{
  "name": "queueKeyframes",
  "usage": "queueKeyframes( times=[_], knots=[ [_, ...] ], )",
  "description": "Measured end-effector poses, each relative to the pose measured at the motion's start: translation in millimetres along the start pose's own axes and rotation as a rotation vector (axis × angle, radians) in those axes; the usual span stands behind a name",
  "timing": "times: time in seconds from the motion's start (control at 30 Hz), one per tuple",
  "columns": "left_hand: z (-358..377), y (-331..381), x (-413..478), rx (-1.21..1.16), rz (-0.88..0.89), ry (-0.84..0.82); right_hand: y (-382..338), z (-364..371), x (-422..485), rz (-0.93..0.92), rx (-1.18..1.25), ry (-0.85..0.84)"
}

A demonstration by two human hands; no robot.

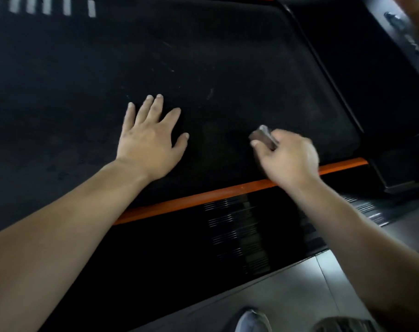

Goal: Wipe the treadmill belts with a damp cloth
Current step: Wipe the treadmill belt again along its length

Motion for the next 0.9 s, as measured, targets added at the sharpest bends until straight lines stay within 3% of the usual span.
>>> queueKeyframes(
  times=[0.13,0.33,0.5,0.57,0.67,0.7,0.83,0.9],
  knots=[
    [-14.2,-50.7,-14.6,0.095,-0.083,-0.012,-62.8,22.9,-2.5,-0.247,0.025,-0.048],
    [-30.7,-97.9,-42.4,0.122,-0.186,0.003,-73.0,32.1,24.9,-0.114,0.076,0.121],
    [-36.6,-117.3,-53.2,0.113,-0.185,0.014,-128.3,50.5,-21.7,-0.502,0.231,-0.078],
    [-38.1,-123.7,-57.6,0.116,-0.187,0.026,-115.7,44.7,0.0,-0.462,0.17,-0.031],
    [-36.9,-129.5,-62.0,0.123,-0.175,0.03,-104.7,40.0,17.5,-0.211,0.111,0.062],
    [-36.0,-129.4,-62.5,0.128,-0.17,0.03,-116.9,42.5,7.8,-0.229,0.118,0.077],
    [-35.6,-128.3,-65.3,0.132,-0.16,0.041,-179.6,49.7,-52.0,-0.583,0.283,-0.152],
    [-36.1,-129.2,-65.9,0.127,-0.152,0.04,-168.3,45.1,-42.8,-0.619,0.242,-0.12]
  ],
)
Point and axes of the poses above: each hand's wrist, its own x-axis towards the middle knuckle, its own z-axis out of the palm, y = z × x, the point moved 3 cm from there along x, towards the middle knuckle, and after that the axes turned 10 degrees about y, right-handed, at the moved point
